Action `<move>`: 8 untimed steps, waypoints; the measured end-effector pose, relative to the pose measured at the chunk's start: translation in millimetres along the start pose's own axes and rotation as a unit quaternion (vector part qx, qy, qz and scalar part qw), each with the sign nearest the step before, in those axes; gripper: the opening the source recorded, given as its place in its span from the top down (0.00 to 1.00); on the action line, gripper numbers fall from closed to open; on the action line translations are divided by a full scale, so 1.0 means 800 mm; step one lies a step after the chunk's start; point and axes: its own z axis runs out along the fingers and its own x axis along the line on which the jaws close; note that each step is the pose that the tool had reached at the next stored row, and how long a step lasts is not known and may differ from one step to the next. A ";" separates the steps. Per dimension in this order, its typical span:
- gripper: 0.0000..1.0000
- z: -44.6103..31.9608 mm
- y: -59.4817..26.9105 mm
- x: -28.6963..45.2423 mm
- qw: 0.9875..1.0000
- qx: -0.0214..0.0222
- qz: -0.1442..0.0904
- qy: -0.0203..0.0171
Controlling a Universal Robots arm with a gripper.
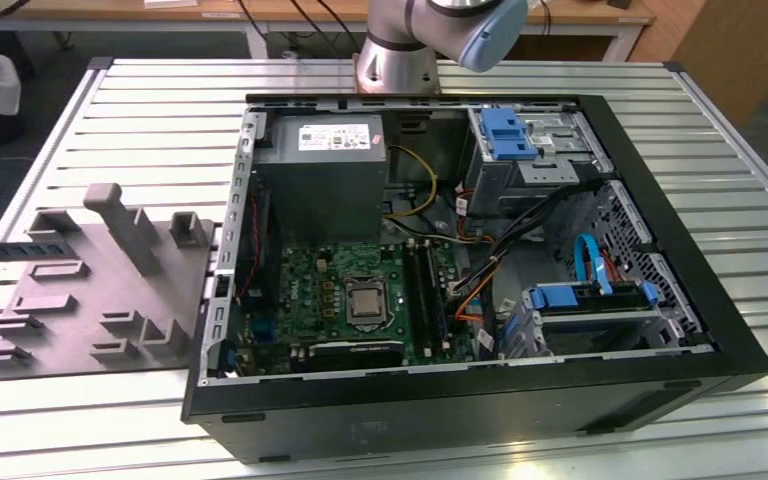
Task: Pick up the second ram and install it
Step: 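Pick up the second ram and move it above second insertion slot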
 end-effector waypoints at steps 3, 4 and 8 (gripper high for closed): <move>0.88 -0.0169 0.001 -0.0012 1.000 0.000 0.000 0.000; 0.88 -0.0224 0.001 -0.0017 1.000 0.000 0.000 0.000; 0.88 -0.0433 0.003 -0.0037 1.000 0.001 0.000 0.000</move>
